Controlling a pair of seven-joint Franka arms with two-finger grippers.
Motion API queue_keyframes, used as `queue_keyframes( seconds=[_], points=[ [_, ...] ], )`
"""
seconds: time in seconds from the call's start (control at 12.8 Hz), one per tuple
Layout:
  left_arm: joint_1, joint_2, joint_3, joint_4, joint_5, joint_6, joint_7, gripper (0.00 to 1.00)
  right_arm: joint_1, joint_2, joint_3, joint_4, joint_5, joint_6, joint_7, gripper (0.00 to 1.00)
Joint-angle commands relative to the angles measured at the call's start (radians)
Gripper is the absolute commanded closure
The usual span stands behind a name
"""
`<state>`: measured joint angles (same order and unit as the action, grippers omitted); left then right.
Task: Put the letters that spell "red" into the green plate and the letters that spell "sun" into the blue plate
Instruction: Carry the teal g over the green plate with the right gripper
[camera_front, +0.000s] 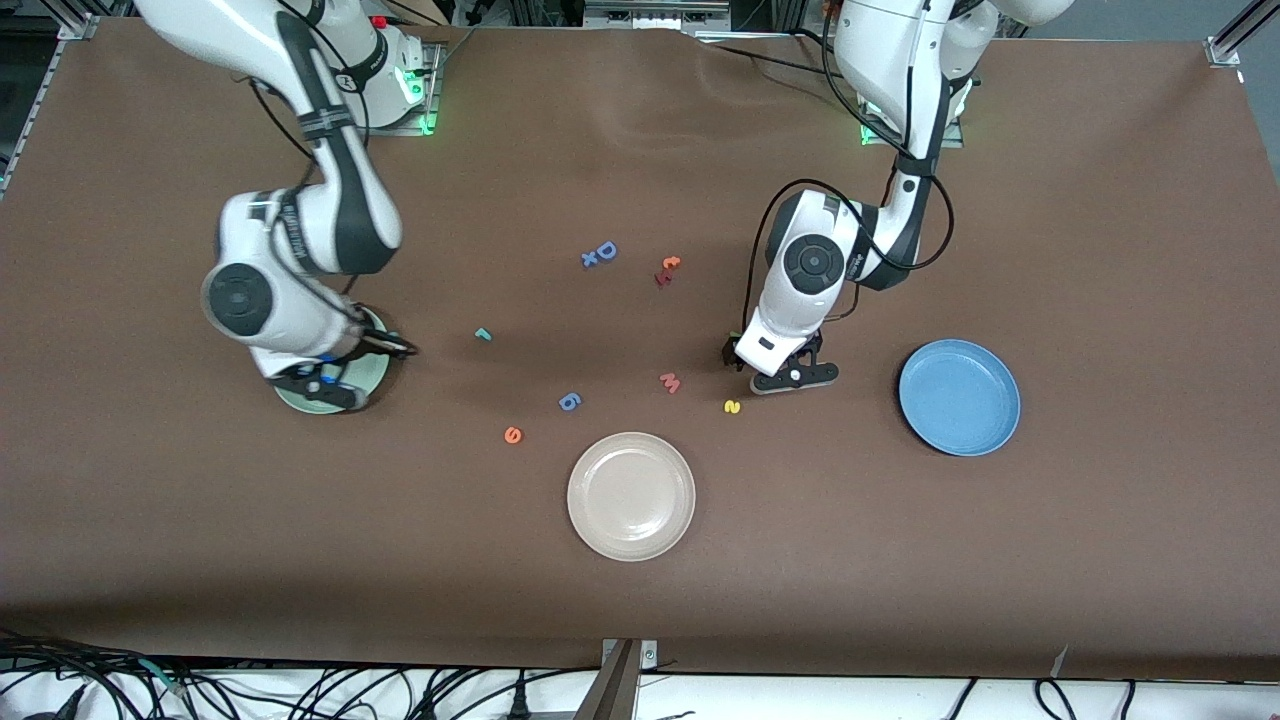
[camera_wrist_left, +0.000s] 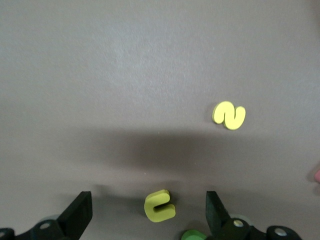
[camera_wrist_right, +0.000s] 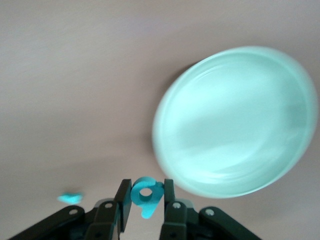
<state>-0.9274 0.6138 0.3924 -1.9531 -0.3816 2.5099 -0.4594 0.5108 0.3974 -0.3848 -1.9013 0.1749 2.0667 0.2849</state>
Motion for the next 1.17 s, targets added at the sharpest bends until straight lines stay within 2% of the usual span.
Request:
queue_keyframes(
  seconds=[0.0,0.16,0.55,0.86,0.93,1.01,1.09],
  points=[
    [-0.024,-0.005,0.025,-0.018,-0.037,0.018,0.016,0.00,-0.036,0.024,-0.055,-0.004,-0.003,-0.005,-0.140,0.80],
    [-0.024,-0.003,0.023,-0.024,-0.037,0.018,0.018,0.00,-0.084,0.060,-0.054,-0.008,0.006,0.001,-0.205,0.80],
    [-0.028,0.009,0.023,-0.023,-0.068,0.021,0.019,0.00,-0.100,0.164,-0.052,-0.010,0.037,0.061,-0.243,0.78],
    [-0.028,0.017,0.019,-0.023,-0.072,0.029,0.016,0.05,-0.124,0.181,-0.051,-0.012,0.037,0.059,-0.266,0.77],
    [-0.028,0.018,0.019,-0.021,-0.095,0.029,0.016,0.07,-0.124,0.186,-0.051,-0.012,0.037,0.059,-0.265,0.73],
    [-0.030,0.018,0.019,-0.021,-0.115,0.029,0.016,0.11,-0.124,0.186,-0.049,-0.010,0.038,0.061,-0.265,0.61],
    [-0.030,0.018,0.017,-0.020,-0.117,0.029,0.016,0.18,-0.121,0.184,-0.049,-0.010,0.063,0.061,-0.265,0.35]
  ],
)
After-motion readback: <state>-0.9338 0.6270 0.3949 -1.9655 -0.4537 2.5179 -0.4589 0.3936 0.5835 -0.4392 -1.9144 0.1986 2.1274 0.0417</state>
